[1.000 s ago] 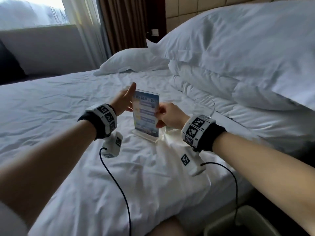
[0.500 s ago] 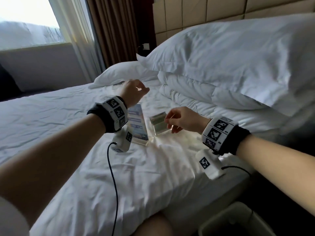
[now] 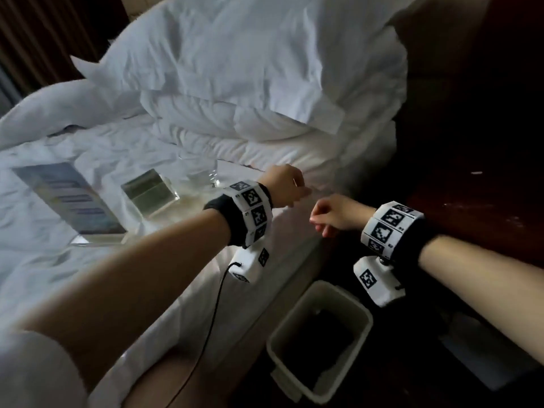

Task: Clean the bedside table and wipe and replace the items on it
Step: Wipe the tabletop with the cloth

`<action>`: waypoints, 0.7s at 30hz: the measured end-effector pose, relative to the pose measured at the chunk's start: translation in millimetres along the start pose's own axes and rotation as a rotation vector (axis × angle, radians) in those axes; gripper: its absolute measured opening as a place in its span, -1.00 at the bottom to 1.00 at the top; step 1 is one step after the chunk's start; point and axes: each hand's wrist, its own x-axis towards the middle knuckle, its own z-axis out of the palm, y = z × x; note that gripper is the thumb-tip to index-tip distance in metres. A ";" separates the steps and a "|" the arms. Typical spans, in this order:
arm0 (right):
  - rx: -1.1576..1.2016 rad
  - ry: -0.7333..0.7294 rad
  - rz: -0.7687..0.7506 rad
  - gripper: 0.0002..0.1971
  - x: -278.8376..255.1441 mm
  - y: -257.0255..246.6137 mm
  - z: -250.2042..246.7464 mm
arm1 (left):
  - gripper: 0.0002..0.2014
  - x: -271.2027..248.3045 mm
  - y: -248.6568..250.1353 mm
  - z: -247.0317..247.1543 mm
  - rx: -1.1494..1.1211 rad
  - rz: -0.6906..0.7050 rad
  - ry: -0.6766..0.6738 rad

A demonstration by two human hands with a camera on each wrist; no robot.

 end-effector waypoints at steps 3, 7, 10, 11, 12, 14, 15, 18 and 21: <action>-0.104 0.048 0.135 -0.74 -10.1 54.8 -5.8 | -0.75 18.7 9.9 57.6 0.046 0.001 -0.194; -0.051 0.053 0.283 -0.87 -30.5 115.7 -1.7 | -0.67 32.2 3.1 133.1 0.117 -0.065 -0.407; -0.011 0.076 0.292 -0.95 -40.5 142.9 7.0 | -0.63 40.6 -18.3 185.8 0.101 -0.142 -0.459; -0.002 0.078 0.291 -0.92 -40.9 150.7 12.5 | -0.63 42.7 -26.0 201.2 0.111 -0.163 -0.474; 0.009 0.065 0.300 -0.87 -40.8 159.2 19.9 | -0.63 43.8 -33.2 217.8 0.124 -0.181 -0.495; -0.001 -0.004 0.319 -0.79 -38.9 172.3 38.5 | -0.65 44.9 -48.7 245.0 0.150 -0.203 -0.526; -0.003 -0.038 0.328 -0.78 -37.7 178.4 48.8 | -0.65 45.1 -56.4 255.5 0.159 -0.210 -0.538; 0.037 -0.066 0.384 -0.76 -33.2 201.9 73.4 | -0.62 46.4 -75.3 286.1 0.211 -0.226 -0.596; 0.079 -0.078 0.463 -0.88 -31.4 226.3 86.0 | -0.55 48.8 -93.4 315.6 0.211 -0.244 -0.660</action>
